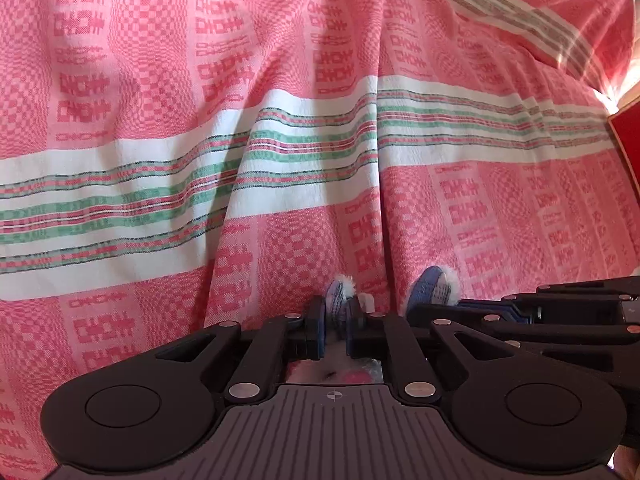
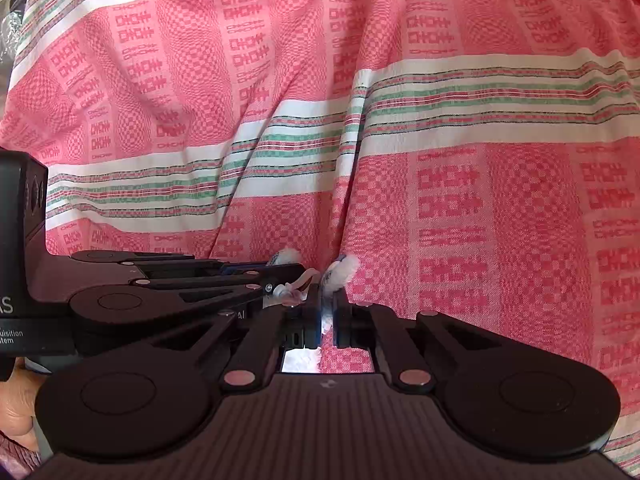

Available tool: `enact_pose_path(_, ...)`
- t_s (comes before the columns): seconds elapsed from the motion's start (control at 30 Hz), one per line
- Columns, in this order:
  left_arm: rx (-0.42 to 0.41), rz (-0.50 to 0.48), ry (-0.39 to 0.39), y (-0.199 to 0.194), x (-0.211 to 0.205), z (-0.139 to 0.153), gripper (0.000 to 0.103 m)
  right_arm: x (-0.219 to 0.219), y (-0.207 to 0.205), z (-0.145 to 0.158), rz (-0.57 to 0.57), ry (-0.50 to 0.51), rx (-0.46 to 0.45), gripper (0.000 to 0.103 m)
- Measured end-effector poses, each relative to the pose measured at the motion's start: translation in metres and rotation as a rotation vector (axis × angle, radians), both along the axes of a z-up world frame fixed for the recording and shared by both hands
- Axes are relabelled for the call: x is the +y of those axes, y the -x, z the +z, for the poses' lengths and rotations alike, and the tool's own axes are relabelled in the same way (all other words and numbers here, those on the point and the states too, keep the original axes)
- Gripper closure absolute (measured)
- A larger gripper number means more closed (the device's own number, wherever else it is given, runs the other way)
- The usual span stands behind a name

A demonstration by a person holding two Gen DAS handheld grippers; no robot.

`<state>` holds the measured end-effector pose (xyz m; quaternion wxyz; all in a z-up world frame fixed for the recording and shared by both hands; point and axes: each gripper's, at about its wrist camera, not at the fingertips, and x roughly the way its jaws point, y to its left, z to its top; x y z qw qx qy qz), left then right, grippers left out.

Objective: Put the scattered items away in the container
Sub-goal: 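Close the left gripper on the bunny's ear while the right gripper holds it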

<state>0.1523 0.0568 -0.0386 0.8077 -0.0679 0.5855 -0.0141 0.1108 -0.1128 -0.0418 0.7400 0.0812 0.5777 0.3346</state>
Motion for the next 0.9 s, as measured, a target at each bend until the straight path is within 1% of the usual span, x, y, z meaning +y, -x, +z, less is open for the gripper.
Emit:
enact_pose_path(0.27,-0.041,-0.028,-0.007,0.026,0.0,0.012,0.1,-0.003,0.012,0.009,0.012,-0.009,-0.031,0.098)
enact_pose_path(0.4,-0.074,-0.026,0.004,0.038,0.002,0.019,0.1,-0.005,0.018,0.017,0.008,-0.022,-0.046,0.098)
enact_pose_path(0.63,-0.122,-0.035,-0.002,0.056,0.0,0.044,0.1,-0.01,0.028,0.03,-0.019,-0.06,-0.062,0.098)
enact_pose_path(0.8,-0.159,-0.054,-0.009,0.068,-0.005,0.062,0.1,-0.018,0.039,0.046,-0.045,-0.078,-0.102,0.098)
enact_pose_path(0.9,-0.192,-0.076,0.005,0.075,-0.008,0.072,0.101,-0.027,0.048,0.059,-0.066,-0.088,-0.138,0.098)
